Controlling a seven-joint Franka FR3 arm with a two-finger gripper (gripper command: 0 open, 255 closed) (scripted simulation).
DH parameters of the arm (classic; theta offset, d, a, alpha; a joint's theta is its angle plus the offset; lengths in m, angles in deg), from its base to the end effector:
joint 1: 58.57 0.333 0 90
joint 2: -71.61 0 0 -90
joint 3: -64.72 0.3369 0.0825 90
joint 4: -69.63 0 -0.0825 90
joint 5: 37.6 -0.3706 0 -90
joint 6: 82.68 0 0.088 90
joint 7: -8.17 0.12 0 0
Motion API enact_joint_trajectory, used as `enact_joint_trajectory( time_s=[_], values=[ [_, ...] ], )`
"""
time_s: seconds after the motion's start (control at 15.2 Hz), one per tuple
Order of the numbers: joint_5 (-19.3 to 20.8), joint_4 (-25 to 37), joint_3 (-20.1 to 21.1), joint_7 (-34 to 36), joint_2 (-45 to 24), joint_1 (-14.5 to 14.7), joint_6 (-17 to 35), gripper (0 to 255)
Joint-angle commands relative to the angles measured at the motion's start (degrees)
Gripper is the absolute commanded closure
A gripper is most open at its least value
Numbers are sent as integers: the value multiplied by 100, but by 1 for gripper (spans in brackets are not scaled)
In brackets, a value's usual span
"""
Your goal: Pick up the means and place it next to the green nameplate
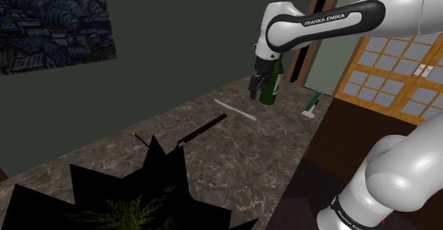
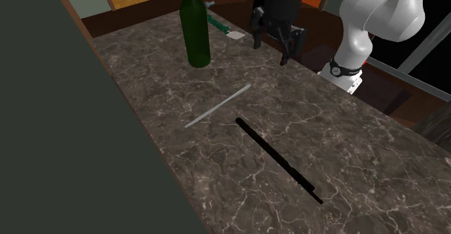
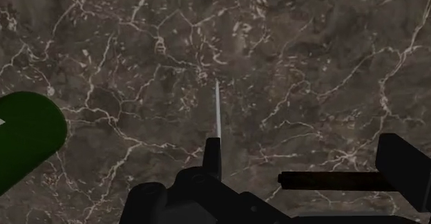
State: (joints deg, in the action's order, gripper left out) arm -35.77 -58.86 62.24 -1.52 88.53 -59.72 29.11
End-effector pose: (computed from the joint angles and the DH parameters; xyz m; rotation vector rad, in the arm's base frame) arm 0.4433 -0.0319 0.5000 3.1186 0.1864 0.0026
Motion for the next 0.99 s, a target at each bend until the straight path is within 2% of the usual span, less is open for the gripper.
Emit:
enact_joint_trajectory(
  time_s=[0.0, 0.66, 0.92],
  values=[
    [-16, 191, -46, -52, -428, -19, 184, 0],
    [-214, 1637, -234, -398, -2652, -174, 696, 0],
    [-226, 1465, -231, -406, -2768, -179, 983, 0]
  ],
)
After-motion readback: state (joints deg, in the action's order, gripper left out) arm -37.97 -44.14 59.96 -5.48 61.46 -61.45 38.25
